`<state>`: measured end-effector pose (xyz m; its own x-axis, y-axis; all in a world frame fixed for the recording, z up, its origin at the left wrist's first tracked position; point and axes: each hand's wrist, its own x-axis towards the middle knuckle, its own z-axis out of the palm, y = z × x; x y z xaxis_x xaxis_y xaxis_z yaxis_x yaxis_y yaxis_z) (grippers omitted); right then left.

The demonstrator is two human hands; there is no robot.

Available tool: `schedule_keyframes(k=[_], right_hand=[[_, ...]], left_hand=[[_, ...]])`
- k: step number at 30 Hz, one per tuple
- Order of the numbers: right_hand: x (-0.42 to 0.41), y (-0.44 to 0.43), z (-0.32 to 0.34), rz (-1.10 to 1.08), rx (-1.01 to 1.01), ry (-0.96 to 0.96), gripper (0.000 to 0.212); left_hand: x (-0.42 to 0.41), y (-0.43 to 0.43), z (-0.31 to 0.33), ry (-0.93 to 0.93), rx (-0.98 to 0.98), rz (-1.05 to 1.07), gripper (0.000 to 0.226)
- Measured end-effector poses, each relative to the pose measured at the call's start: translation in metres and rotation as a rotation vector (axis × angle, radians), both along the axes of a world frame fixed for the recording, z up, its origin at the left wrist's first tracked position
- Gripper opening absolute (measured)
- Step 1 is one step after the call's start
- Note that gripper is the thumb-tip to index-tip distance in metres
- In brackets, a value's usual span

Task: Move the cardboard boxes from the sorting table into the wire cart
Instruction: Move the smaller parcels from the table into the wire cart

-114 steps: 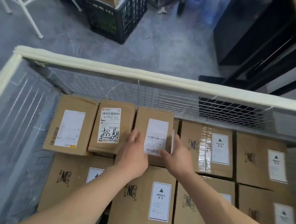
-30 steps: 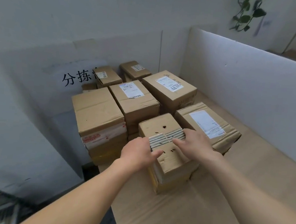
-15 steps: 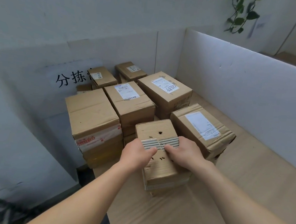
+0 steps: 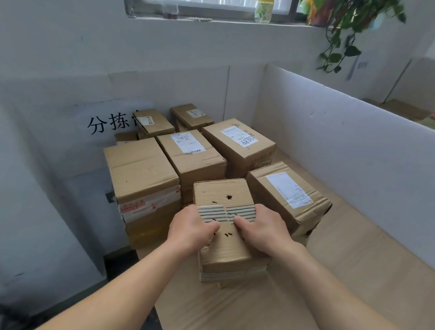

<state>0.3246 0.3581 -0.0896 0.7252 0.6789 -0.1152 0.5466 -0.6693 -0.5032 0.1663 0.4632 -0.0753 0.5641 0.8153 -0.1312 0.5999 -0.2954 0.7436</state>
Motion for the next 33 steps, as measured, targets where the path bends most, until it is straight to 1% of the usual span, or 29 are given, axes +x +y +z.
schedule_keyframes(k=[4,9,16,24,29,33], right_hand=[[-0.014,-0.003,0.009,0.004,0.025,-0.023,0.046],[-0.039,-0.004,0.021,0.014,0.053,-0.052,0.043],[-0.093,-0.003,0.037,0.052,0.097,-0.062,0.038],[-0.201,0.025,0.05,0.144,0.135,-0.081,0.044],[-0.281,0.052,0.052,0.244,0.197,-0.043,0.031],[-0.348,0.079,0.056,0.361,0.24,-0.019,0.03]], left_hand=[[-0.016,-0.001,0.006,-0.024,0.003,0.004,0.02],[-0.041,-0.001,0.012,-0.059,0.006,0.012,0.037],[-0.103,-0.004,0.02,-0.152,-0.007,0.025,0.043],[-0.221,0.012,0.028,-0.197,-0.018,0.068,0.038],[-0.307,0.027,0.032,-0.186,0.028,0.163,0.032],[-0.377,0.039,0.035,-0.187,0.03,0.275,0.039]])
